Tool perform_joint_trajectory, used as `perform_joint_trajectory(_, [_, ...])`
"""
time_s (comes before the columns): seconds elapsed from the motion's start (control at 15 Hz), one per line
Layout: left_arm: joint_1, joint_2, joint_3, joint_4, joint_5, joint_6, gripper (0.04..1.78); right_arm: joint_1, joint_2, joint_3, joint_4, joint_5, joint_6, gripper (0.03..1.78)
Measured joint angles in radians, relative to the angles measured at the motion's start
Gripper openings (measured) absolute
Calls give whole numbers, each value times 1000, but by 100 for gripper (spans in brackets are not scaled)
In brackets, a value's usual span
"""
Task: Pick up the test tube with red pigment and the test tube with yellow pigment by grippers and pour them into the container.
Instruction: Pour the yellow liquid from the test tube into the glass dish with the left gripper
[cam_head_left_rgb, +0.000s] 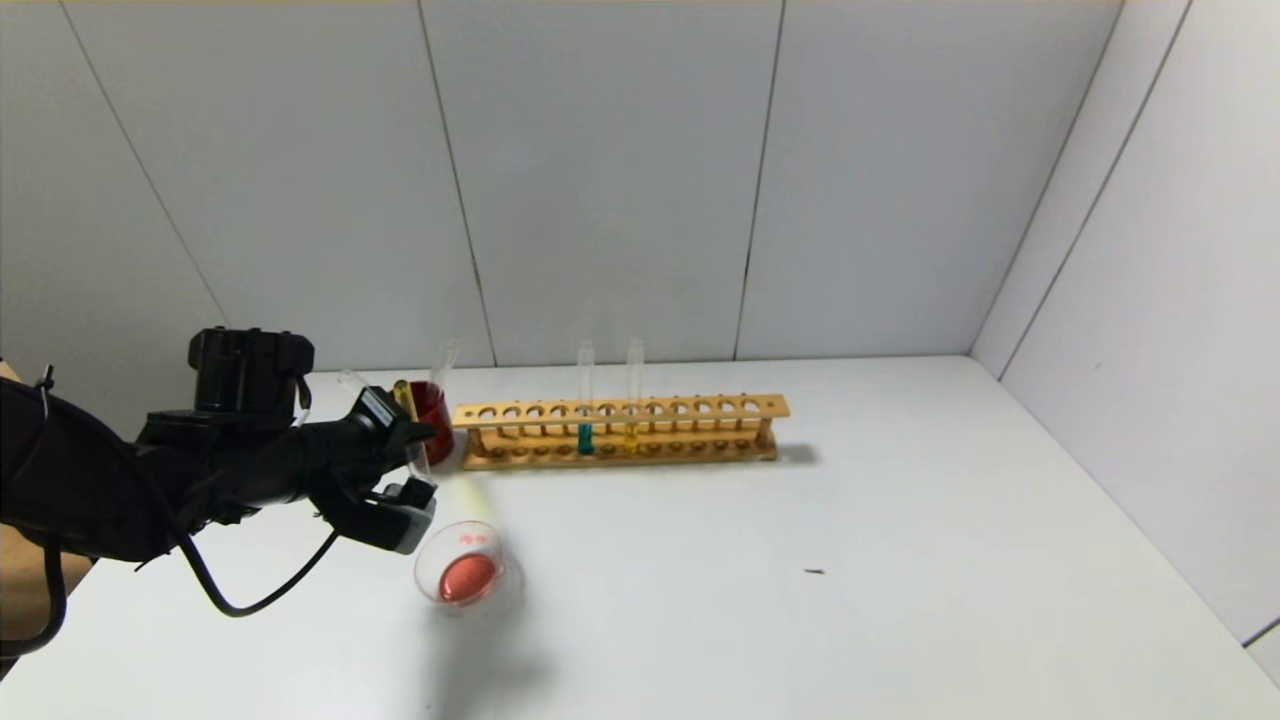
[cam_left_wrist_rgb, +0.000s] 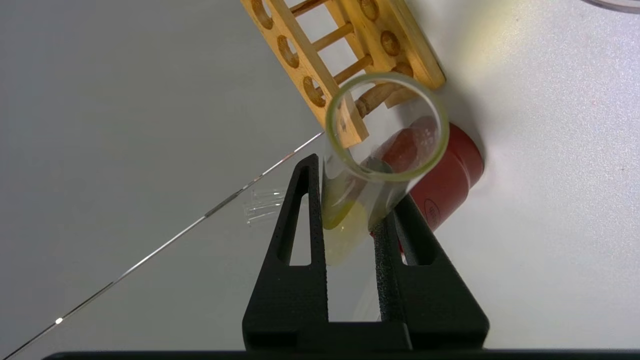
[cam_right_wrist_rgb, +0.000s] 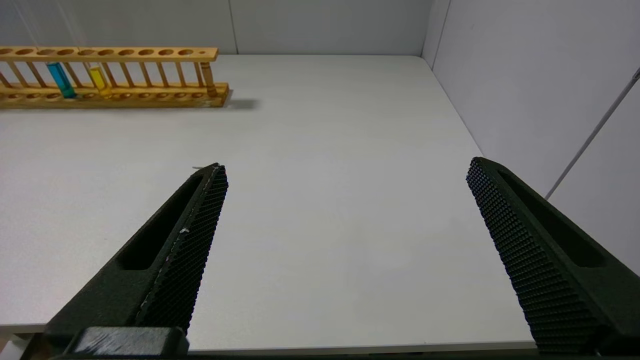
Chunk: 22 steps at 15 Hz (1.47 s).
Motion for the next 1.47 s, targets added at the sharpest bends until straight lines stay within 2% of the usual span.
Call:
perform_joint_trajectory(0.2, [-7, 11, 1, -32, 9, 7, 32, 0, 0, 0, 0, 0, 0, 175])
perform_joint_trajectory(0.53, [-11, 16, 1, -71, 16, 108, 32, -1, 0, 0, 0, 0, 0, 175])
perform_joint_trajectory(0.73, [-17, 18, -2, -74, 10, 149, 32, 0, 0, 0, 0, 0, 0, 175])
perform_joint_trajectory(1.07, [-74, 45, -6, -74, 24, 176, 32, -1, 0, 0, 0, 0, 0, 175])
perform_joint_trajectory(1.47, [-66, 57, -6, -76, 43, 228, 32, 0, 0, 0, 0, 0, 0, 175])
